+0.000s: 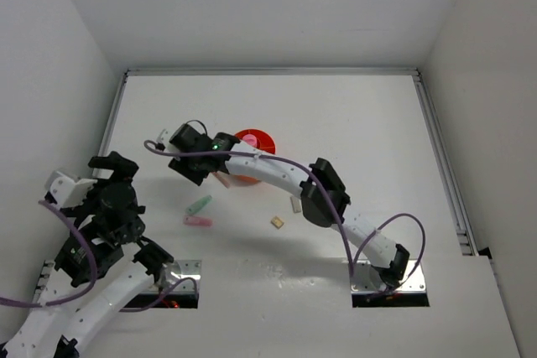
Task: Sort the stationery into containers
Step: Pick up the pen from the center of the board.
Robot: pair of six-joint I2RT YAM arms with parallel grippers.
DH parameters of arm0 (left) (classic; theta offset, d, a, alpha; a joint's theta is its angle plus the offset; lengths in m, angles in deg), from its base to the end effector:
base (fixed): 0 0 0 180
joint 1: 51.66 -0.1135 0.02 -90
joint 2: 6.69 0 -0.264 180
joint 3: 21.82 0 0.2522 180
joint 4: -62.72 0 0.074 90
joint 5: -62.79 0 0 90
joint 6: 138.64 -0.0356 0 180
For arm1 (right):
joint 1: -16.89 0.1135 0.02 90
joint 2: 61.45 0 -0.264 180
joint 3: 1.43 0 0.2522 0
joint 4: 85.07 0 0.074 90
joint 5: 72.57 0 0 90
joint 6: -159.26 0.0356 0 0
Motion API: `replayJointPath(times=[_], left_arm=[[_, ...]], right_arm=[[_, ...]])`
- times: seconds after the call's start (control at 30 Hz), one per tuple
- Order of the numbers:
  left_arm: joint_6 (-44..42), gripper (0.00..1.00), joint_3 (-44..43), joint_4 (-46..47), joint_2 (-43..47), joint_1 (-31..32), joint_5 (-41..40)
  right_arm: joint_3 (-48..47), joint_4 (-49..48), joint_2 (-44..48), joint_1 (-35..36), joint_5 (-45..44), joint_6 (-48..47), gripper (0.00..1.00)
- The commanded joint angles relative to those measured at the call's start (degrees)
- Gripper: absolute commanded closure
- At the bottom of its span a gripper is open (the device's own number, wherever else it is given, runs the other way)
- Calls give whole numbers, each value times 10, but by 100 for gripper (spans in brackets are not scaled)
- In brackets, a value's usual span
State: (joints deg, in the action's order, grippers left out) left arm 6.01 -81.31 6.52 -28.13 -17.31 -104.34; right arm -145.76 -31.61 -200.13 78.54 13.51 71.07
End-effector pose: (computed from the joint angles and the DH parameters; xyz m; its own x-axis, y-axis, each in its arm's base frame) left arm 0.0615 0.0000 0.3399 0.3725 -0.4746 -0.7975 -0.5796 0.5522 -0.5994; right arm 0.2599 0.4765 0.2315 -0.3787 -0.6355 -0.6729 -0.8447 0.5345 -0.0294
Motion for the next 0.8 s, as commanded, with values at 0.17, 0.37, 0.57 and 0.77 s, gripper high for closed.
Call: replayJointPath(times=[0.17,0.37,0.57,0.77], left_arm=[[-3,0,14,15,23,-5,-26],[-9,0,14,20,23,-5,-14],[-14,0,14,20,23,-5,-8],[-19,0,14,25,23,-5,-8]], right_arm=[[-31,-11,-47,0,-159,67,59],[-31,-19,-70,0,-188,74,62],[-20,-24,-81,0,-188,80,59],[-14,-31,-86,-12,-166,85,55]])
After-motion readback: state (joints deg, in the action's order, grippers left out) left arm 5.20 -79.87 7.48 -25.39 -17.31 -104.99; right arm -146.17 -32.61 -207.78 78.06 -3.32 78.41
